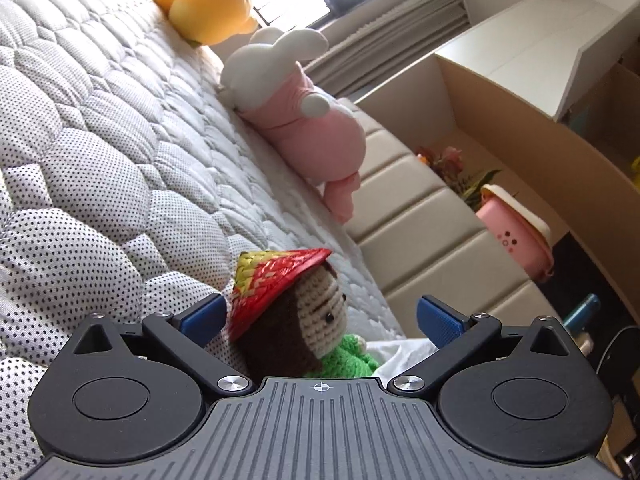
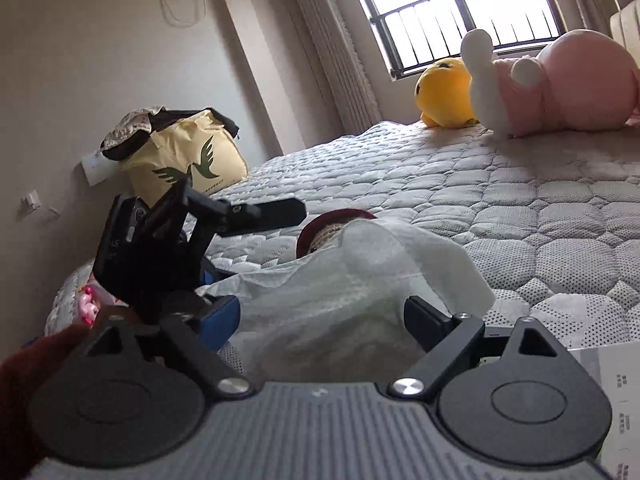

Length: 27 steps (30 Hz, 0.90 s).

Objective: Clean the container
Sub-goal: 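Hold the crocheted doll with the left gripper while the right gripper wipes it with tissue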

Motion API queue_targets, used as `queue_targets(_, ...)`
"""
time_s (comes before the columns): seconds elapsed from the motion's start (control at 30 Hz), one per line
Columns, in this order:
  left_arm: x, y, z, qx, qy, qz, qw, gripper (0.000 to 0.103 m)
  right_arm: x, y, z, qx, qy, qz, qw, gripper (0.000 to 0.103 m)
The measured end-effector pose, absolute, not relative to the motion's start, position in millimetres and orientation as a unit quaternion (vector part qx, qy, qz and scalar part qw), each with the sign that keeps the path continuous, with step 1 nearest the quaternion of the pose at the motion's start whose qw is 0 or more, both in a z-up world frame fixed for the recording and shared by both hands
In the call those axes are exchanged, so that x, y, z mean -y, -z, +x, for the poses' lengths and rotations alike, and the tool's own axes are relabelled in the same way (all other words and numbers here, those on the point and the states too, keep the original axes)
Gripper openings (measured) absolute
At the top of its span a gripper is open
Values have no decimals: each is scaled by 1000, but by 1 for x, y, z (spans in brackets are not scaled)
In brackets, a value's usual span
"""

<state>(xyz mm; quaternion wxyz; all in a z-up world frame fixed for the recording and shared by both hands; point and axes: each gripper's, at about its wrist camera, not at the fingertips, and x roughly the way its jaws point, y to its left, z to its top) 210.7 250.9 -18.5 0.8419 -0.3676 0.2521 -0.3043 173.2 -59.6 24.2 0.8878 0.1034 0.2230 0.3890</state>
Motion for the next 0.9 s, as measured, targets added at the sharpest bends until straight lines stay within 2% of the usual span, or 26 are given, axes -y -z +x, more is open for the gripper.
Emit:
queue_targets(0.07, -249, 18, 210, -253, 303, -361, 845, 103, 66, -26, 171, -209, -369, 108, 899, 74)
queue_targets(0.13, -250, 18, 209, -253, 303, -360, 845, 103, 66, -24, 176, -222, -366, 103, 898, 41)
queue_targets(0.23, -252, 18, 205, -258, 314, -362, 839, 103, 68, -23, 179, -232, -377, 108, 890, 40)
queue_targets(0.27, -254, 18, 203, -258, 318, -366, 836, 103, 69, -23, 178, -229, -385, 112, 887, 44)
queue_targets(0.3, -255, 19, 200, -256, 321, -372, 833, 103, 70, -24, 178, -229, -399, 121, 880, 55)
queue_targets(0.33, -258, 20, 199, -251, 323, -381, 829, 103, 71, -23, 177, -230, -412, 130, 872, 60)
queue_targets(0.57, -261, 25, 196, -233, 312, -402, 828, 103, 69, -26, 159, -222, -489, 153, 829, 68)
queue_targets(0.63, -258, 24, 195, -234, 310, -395, 833, 103, 66, -30, 147, -200, -476, 125, 847, 85)
queue_targets(0.7, -257, 23, 193, -236, 307, -392, 834, 103, 61, -34, 134, -173, -443, 80, 876, 92)
queue_targets(0.8, -257, 22, 182, -231, 305, -402, 831, 103, 55, -35, 126, -155, -406, 35, 900, 92)
queue_targets(0.9, -256, 24, 169, -223, 316, -420, 821, 103, 54, -33, 130, -170, -395, 38, 902, 94)
